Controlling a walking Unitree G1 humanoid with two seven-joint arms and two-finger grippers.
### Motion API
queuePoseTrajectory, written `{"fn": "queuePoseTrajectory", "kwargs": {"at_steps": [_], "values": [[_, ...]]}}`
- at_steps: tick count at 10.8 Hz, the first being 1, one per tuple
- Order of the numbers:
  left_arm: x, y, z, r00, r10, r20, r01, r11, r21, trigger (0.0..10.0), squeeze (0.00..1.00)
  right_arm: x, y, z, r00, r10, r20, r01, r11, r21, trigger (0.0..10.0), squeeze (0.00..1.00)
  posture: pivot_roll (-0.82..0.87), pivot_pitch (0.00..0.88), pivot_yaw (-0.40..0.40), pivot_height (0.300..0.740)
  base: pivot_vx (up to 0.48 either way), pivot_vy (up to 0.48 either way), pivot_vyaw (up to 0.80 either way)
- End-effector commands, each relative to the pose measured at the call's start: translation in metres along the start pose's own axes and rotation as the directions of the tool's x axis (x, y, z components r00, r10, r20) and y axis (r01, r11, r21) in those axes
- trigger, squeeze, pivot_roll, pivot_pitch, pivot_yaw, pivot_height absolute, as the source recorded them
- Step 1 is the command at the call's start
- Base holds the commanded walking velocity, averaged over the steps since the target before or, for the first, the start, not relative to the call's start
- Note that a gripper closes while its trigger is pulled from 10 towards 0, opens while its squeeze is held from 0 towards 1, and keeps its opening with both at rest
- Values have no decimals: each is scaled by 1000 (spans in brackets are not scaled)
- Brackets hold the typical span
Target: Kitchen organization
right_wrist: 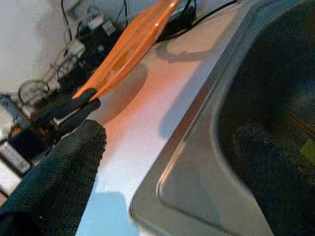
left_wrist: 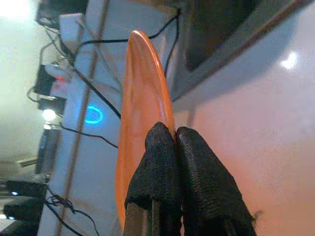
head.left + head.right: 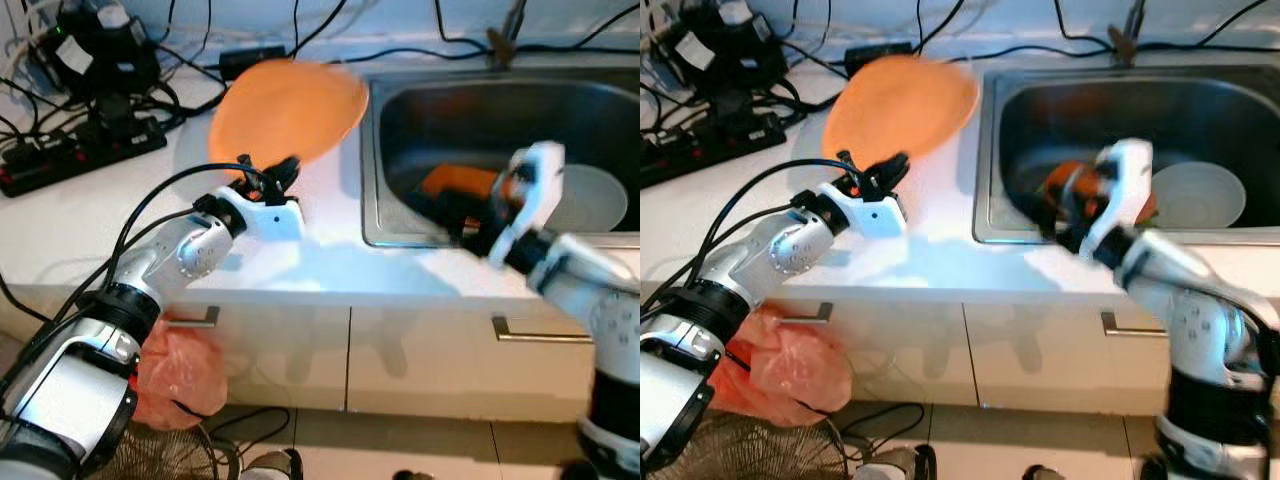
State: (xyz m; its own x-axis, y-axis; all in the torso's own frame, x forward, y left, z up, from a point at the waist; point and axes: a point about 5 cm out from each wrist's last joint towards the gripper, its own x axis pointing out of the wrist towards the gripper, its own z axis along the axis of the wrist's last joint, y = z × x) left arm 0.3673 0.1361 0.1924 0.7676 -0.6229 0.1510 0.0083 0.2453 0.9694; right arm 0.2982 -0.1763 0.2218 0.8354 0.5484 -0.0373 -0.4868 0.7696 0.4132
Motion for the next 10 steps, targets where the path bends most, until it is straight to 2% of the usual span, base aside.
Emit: {"fn": "queuePoseTrajectory", "kwargs": {"at_steps": [1, 2, 3, 4, 7, 8, 9, 10], "values": [[-1, 10, 3, 995, 96, 41, -96, 995, 8, 0, 0, 4, 0, 9, 998, -7, 57, 4, 999, 44, 10000, 0, 73, 107, 87, 740, 0, 0, 0], [1, 17, 17, 983, 141, 120, -146, 989, 32, 0, 0, 10, 0, 16, 995, -11, 103, 3, 997, 76, 10000, 0, 74, 107, 85, 740, 0, 0, 0], [1, 14, 27, 974, 162, 158, -169, 985, 35, 0, 0, 18, -3, 24, 988, -38, 148, 20, 993, 117, 10000, 933, 77, 108, 84, 740, 0, 0, 0], [2, 11, 28, 974, 164, 157, -169, 985, 24, 0, 0, 20, -2, 26, 987, -33, 158, 11, 991, 133, 10000, 1000, 77, 108, 84, 740, 0, 0, 0], [5, 5, 30, 974, 172, 145, -173, 985, -1, 0, 0, 28, 3, 31, 984, 4, 176, -28, 991, 134, 10000, 1000, 79, 109, 76, 740, 0, 0, 0], [6, 6, 31, 972, 179, 151, -181, 983, -1, 0, 0, 29, 8, 34, 979, 49, 198, -78, 987, 139, 10000, 1000, 79, 108, 76, 740, 0, 0, 0], [7, 7, 33, 970, 183, 162, -185, 983, 1, 0, 0, 29, 12, 35, 970, 93, 226, -129, 980, 150, 10000, 588, 77, 110, 73, 740, 0, 0, 0], [9, 7, 37, 967, 186, 176, -189, 982, 1, 0, 0, 29, 17, 36, 957, 148, 251, -194, 967, 168, 10000, 0, 77, 111, 70, 740, 0, 0, 0]]}}
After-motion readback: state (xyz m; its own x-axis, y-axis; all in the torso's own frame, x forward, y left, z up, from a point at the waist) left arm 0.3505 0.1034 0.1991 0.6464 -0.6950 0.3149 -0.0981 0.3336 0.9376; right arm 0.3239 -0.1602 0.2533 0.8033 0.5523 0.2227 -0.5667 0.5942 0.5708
